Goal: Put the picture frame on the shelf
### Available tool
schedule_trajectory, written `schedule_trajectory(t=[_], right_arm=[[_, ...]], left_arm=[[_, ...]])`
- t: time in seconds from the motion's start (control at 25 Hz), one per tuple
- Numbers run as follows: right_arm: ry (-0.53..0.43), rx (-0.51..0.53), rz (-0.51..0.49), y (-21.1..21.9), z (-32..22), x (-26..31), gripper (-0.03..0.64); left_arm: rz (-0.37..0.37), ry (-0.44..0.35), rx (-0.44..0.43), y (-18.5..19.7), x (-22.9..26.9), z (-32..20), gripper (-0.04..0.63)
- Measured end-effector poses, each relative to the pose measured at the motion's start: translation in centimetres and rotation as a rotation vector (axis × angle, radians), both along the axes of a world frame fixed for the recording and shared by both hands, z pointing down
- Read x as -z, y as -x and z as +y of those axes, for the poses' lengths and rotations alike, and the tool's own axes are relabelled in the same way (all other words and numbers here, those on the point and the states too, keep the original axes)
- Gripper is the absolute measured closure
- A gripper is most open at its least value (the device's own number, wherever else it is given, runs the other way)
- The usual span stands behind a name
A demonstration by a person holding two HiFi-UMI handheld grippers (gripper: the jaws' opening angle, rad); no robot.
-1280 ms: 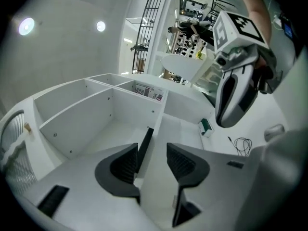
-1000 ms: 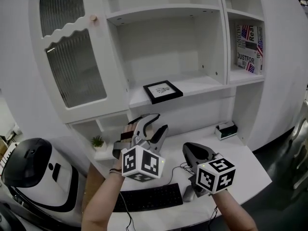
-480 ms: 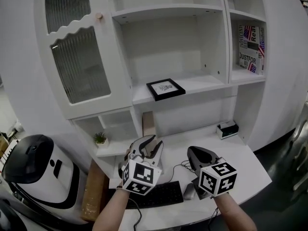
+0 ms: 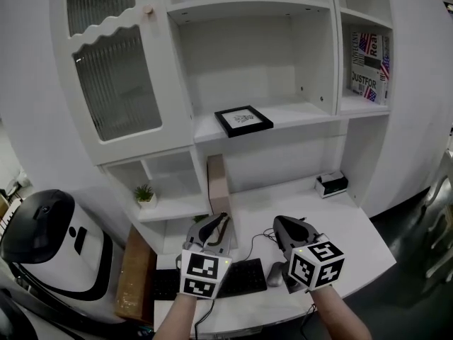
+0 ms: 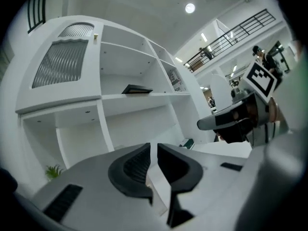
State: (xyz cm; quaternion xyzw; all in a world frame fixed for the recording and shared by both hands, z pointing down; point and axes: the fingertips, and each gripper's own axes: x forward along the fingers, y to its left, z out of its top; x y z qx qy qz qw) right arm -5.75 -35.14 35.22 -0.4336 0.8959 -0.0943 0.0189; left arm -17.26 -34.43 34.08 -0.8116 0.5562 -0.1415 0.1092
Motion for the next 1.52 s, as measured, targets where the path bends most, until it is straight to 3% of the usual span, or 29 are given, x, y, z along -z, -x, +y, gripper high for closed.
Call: schedule_trajectory(t=[0.6,0.88,1.12,1.52], right_arm=[[0.033,-0.052,-0.005,-0.8,1.0,-3.0,0.617],[0.063,-0.048,0.02,-0.6,1.6,-4.8,0.617],[0.061,-0.042,0.052,-0.3,1.6,-5.3,0.617],[0.086,-0.045,0.076,-0.1,1.7,-6.9,0.617]], left_arm=[[0.2,0.078,0.061,2.1,-3.8,2.8,0.569],[0.327,0.165,0.086,2.7,-6.6,3.3,0.569],[0.372,0.18,0.114,3.0,-7.4,3.6,0.569],[0.373,0.206,0.138,3.8,-8.7,3.5,0.569]])
